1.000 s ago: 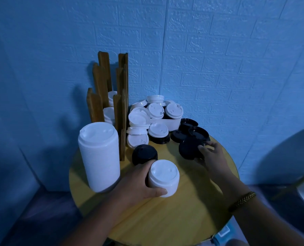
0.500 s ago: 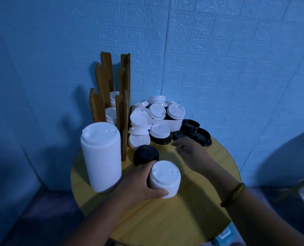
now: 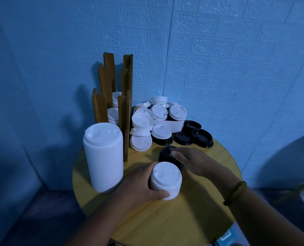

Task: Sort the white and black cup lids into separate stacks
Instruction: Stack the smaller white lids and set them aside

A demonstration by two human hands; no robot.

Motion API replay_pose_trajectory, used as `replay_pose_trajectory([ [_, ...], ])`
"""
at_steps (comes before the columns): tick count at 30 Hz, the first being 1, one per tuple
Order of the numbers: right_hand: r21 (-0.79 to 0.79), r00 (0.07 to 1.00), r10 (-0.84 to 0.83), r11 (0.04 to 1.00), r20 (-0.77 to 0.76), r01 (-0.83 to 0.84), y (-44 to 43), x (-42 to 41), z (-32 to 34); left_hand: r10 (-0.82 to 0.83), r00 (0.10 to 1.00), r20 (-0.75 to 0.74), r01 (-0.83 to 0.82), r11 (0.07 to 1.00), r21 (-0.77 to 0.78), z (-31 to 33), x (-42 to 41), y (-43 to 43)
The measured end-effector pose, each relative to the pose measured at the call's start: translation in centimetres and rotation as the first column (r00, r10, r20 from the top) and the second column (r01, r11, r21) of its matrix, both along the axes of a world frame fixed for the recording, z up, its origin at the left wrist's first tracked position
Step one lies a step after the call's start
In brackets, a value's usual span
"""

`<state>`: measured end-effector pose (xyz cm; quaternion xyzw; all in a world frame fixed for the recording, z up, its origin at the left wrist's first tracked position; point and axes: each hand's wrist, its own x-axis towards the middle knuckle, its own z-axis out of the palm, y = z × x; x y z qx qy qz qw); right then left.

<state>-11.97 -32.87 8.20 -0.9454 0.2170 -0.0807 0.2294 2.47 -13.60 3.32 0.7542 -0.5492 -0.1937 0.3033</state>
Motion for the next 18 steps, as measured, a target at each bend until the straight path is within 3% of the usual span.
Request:
replay_pose_trajectory([
  [4,-0.064,0.998,-0.07,0.996,0.002,0.07,-1.5,-3.0,-0.5,0.043,0.999,-0.003,-0.043,0.999,-0.014,0.0,-0.2,0.0],
  [9,-0.045,0.999,-0.038,0.998,0.038,0.04,-1.7,-3.9,-0.8,0.092,0.996,-0.008,-0.092,0.995,-0.039,0.0,-0.4,0.0],
  [11,-0.019,0.984,-0.083,0.996,0.158,0.087,-2.0,-3.9,-1.3,0.106,0.994,-0.014,-0.107,0.993,-0.042,0.1,-0.4,0.0],
  [14,-0.129,0.866,-0.317,0.912,0.386,0.391,-4.3,-4.6,-2.4,0.105,0.994,-0.013,-0.106,0.993,-0.043,-0.1,-0.3,0.0],
  [15,-0.171,0.852,-0.386,0.869,0.354,0.465,-5.2,-5.1,-2.7,0.103,0.995,-0.019,-0.103,0.994,-0.04,-0.1,-0.2,0.0],
  [18,-0.266,0.879,-0.477,0.849,-0.01,0.457,-6.7,-6.5,-3.7,0.096,0.995,-0.032,-0.097,0.995,-0.036,-0.2,-0.1,0.0],
])
